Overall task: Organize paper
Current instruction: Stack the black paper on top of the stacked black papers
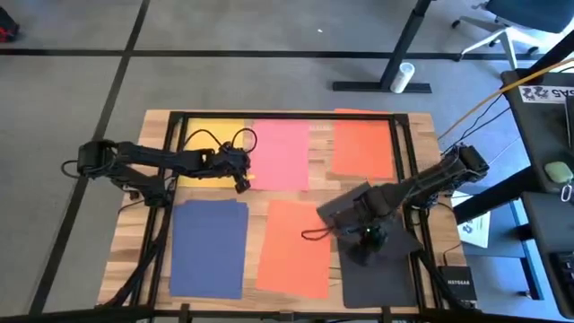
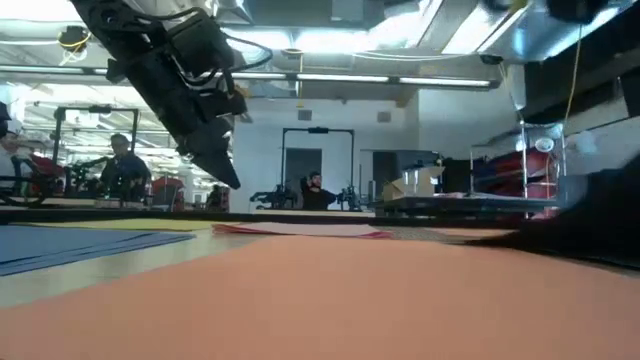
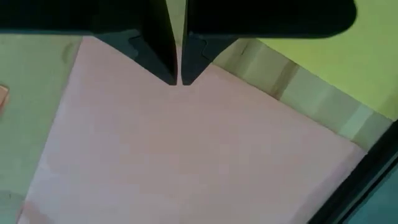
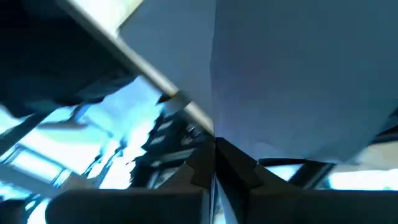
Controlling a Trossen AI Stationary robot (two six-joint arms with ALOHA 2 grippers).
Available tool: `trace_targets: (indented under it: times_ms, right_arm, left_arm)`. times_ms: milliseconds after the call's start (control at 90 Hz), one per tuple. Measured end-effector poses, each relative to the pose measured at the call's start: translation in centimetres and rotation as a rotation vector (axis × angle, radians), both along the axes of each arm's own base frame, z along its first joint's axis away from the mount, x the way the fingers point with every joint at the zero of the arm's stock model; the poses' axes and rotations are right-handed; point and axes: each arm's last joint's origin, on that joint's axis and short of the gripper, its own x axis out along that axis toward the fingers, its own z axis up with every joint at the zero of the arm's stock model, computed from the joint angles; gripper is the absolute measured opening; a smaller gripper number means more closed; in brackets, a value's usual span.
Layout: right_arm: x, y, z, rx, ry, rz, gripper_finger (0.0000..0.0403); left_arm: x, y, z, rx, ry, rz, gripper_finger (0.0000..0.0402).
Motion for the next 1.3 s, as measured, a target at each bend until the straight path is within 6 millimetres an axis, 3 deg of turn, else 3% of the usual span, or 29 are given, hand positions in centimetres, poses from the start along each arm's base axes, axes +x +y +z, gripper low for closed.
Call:
trace_targets:
  times_ms: [422, 700, 956, 1300]
  right_arm:
    - [1.2, 5.3, 0.0, 0.08, 0.019, -0.3, 0.0]
    - [1.8, 6.5, -1.8, -0.033, 0.116, -0.473, 0.0]
    - [2.4, 7.0, -3.6, -0.086, 0.154, -0.485, 0.0]
    - [0.3, 9.1, -4.9, -0.162, 0.224, -0.397, 0.0]
  left_arm:
    - [0.1, -0.7, 0.0, -0.035, -0.023, 0.015, 0.0008]
    - [0.2, -1.6, -0.1, -0.052, -0.017, -0.003, 0.0008]
    - [0.0, -2.6, -0.6, -0.071, 0.004, -0.026, 0.0008]
    - [-0.5, -3.9, -1.5, -0.105, 0.012, -0.038, 0.0008]
